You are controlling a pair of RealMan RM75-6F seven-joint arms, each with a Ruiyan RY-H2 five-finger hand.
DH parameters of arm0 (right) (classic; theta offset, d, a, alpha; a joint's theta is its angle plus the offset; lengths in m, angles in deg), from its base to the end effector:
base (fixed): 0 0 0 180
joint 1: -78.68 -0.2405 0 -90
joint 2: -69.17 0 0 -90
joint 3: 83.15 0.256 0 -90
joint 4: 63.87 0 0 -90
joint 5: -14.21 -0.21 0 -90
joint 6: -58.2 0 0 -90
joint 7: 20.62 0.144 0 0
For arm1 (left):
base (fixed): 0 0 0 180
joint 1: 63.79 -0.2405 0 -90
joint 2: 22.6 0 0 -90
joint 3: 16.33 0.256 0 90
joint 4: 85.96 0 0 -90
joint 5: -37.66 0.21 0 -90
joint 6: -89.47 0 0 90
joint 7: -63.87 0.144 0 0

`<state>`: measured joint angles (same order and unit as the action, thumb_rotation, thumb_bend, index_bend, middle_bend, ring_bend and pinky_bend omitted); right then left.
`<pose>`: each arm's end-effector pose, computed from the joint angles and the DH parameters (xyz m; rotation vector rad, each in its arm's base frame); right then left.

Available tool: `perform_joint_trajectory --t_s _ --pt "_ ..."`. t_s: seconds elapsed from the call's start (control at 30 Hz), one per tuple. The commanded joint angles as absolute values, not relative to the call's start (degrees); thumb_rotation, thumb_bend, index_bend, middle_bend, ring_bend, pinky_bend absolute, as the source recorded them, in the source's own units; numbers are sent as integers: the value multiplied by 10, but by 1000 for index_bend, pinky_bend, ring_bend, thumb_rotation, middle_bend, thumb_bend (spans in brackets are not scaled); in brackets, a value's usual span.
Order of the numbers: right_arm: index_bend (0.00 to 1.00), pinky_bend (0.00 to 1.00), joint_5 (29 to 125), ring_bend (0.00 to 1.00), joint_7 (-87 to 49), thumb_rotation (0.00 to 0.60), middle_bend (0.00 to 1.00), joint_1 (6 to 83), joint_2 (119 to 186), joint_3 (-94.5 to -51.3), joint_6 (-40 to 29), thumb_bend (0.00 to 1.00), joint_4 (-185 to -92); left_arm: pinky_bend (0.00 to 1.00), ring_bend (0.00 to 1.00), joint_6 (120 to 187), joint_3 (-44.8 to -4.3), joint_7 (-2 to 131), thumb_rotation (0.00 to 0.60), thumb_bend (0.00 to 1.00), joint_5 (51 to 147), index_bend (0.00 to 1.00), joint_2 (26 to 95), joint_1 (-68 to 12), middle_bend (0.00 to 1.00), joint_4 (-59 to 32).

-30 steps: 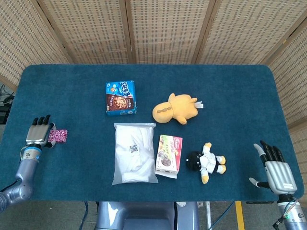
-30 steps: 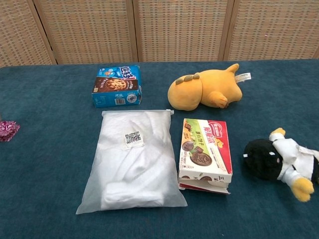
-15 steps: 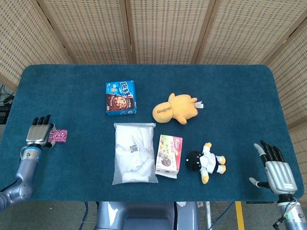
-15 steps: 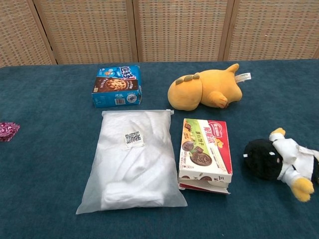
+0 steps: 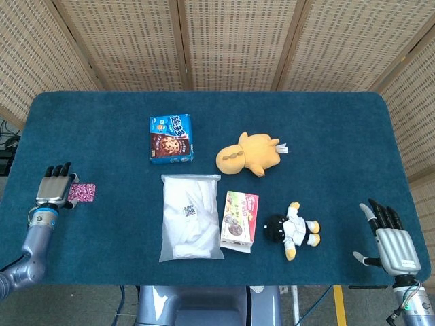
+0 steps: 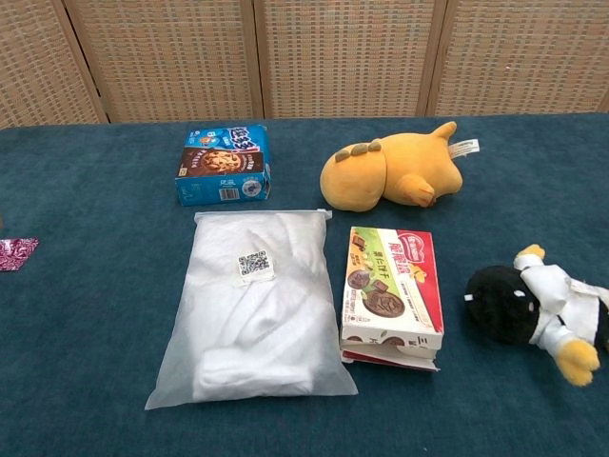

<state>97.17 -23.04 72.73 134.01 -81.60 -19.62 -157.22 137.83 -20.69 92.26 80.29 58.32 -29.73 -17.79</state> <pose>-0.3184 -0.1801 0.1361 1.4420 -1.0164 0.7938 -0.3434 0.3432 0.0655 -1.5313 -1.0022 -0.2676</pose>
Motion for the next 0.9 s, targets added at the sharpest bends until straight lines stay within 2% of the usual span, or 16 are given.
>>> perform_joint_trajectory --t_s 0.03,0.33,0.5,0.57,0.73,0.9 --pt "0 0 972 0 -230 600 0 727 1340 -816 -196 0 -1572 0 0 1378 -207 923 600 304 802 287 583 -298 0 -179" --pt "0 0 972 0 -230 600 0 727 1340 -816 -196 0 -1573 0 0 1384 -211 918 600 302 800 260 580 -301 0 -176" --pt "0 0 972 0 -230 600 0 727 1339 -816 -196 0 -1572 0 0 1406 -228 878 600 302 820 205 556 -312 0 -130" --pt "0 0 973 0 -230 600 0 727 1339 -816 -197 0 -1573 0 0 1446 -234 844 600 301 856 146 532 -332 0 -75" --pt "0 0 976 0 -234 600 0 729 1339 -817 -200 0 -1573 0 0 1526 -211 838 600 279 937 10 491 -369 0 12" --pt "0 0 978 0 -242 600 0 729 1341 -817 -204 0 -1573 0 0 1610 -175 840 600 277 1016 0 457 -418 0 116"
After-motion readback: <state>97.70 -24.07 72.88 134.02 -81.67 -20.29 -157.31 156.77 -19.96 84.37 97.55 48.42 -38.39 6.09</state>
